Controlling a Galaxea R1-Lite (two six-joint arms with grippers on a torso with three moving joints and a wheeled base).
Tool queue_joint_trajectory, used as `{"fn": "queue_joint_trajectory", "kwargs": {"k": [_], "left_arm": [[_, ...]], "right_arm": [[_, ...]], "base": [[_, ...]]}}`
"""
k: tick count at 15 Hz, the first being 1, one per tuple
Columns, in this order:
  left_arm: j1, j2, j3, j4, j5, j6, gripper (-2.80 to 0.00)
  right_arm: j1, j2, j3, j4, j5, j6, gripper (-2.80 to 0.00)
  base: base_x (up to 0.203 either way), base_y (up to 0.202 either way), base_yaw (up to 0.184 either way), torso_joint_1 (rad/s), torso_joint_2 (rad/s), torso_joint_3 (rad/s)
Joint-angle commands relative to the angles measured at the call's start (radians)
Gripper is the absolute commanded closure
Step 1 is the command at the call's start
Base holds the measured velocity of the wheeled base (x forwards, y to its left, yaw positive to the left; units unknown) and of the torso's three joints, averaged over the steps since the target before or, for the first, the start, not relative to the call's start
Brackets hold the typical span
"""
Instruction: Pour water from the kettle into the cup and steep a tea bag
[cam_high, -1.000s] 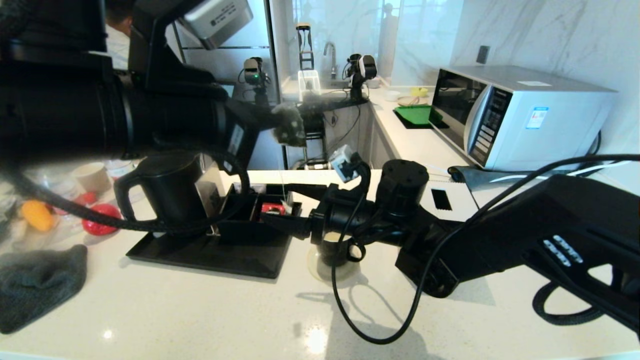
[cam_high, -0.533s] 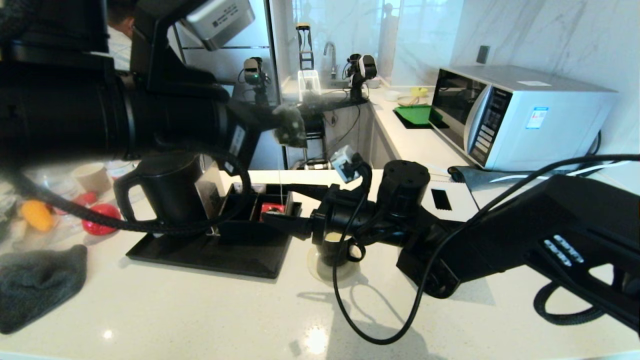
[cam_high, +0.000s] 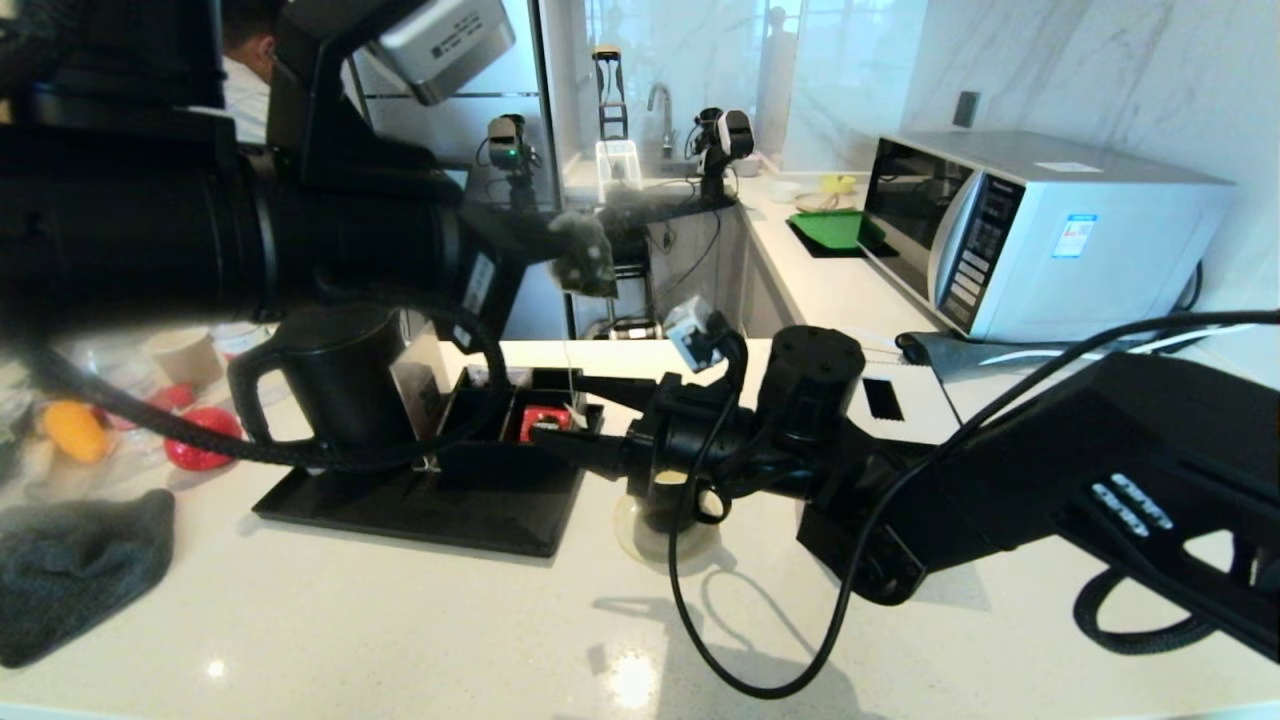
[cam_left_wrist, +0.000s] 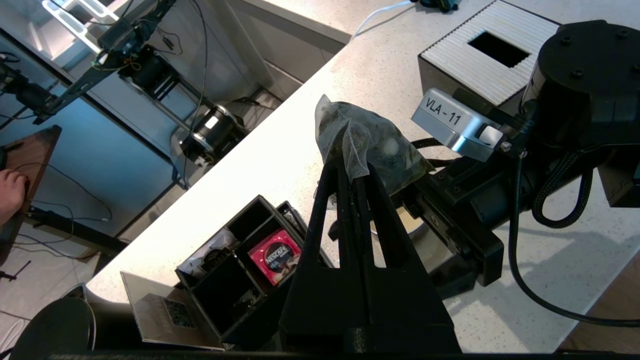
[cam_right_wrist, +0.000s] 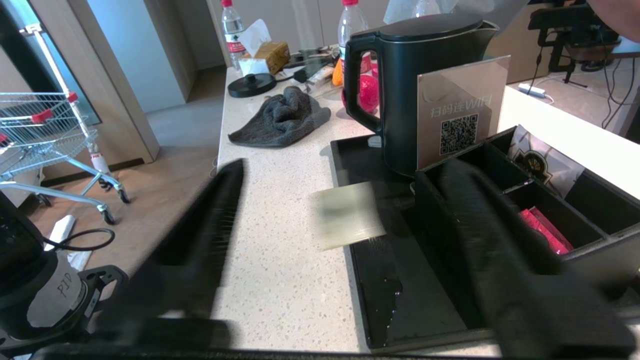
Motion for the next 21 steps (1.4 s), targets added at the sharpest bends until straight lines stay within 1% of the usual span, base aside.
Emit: {"fn": "queue_joint_trajectory", "kwargs": {"k": [1, 14, 19, 21], "left_arm": [[-0.001, 0.003, 0.000, 0.001, 0.000, 0.002, 0.00], [-0.001, 0.001, 0.001, 0.001, 0.001, 0.002, 0.00], [-0.003, -0.017, 0.001, 0.031, 0.001, 0.001, 0.00], [-0.007, -0.027, 0.001, 0.054, 0.001, 0.001, 0.00]], "right_arm": [[0.001, -0.008, 0.011, -0.009, 0.003, 0.001, 0.00], [-0.001, -0.021, 0.008, -0.004, 0.001, 0.001, 0.00], [-0.047, -0.019, -0.014, -0.002, -0.002, -0.002, 0.00], [-0.069, -0.019, -0.039, 0.002, -0.017, -0.002, 0.00]], "base": [[0.000, 0.000, 0.000, 0.000, 0.00, 0.000], [0.000, 0.000, 0.000, 0.000, 0.00, 0.000], [0.000, 0.000, 0.000, 0.000, 0.00, 0.000], [0.000, 0.000, 0.000, 0.000, 0.00, 0.000]]}}
